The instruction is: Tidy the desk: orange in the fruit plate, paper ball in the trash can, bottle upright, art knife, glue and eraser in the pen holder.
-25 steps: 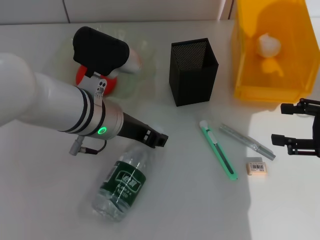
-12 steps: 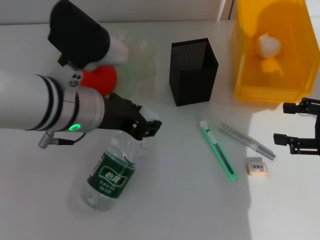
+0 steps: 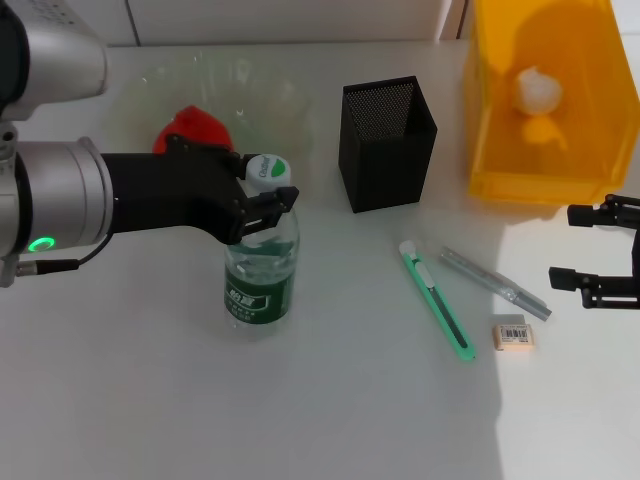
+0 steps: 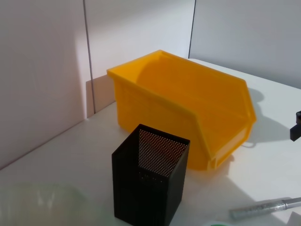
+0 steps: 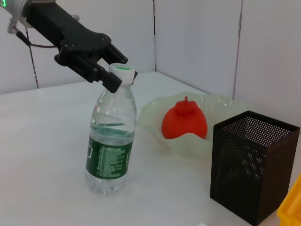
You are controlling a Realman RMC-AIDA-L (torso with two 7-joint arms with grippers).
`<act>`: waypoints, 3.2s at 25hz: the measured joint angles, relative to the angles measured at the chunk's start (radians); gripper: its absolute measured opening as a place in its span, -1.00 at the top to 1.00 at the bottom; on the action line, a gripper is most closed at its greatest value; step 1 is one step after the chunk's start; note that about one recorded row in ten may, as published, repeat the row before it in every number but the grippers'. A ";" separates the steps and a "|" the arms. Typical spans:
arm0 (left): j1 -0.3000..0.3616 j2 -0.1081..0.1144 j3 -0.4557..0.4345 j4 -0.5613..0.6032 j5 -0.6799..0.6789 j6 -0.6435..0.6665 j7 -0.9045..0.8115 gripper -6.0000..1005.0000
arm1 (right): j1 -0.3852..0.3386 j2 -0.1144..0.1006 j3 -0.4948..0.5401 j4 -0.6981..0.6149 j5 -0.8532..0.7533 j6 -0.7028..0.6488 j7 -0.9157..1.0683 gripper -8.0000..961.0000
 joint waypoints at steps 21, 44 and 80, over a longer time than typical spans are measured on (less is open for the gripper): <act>-0.010 0.001 -0.233 -0.108 -0.144 0.080 0.174 0.04 | 0.012 0.011 0.003 -0.015 0.003 0.000 0.021 -0.64; -0.010 -0.004 -0.236 -0.162 -0.206 0.023 0.228 -0.08 | 0.016 0.007 0.001 -0.026 0.001 0.001 0.028 -0.64; -0.078 -0.007 0.153 -1.011 -1.085 0.110 1.487 -0.59 | 0.137 0.001 -0.140 -0.714 -0.315 -0.156 0.946 -0.64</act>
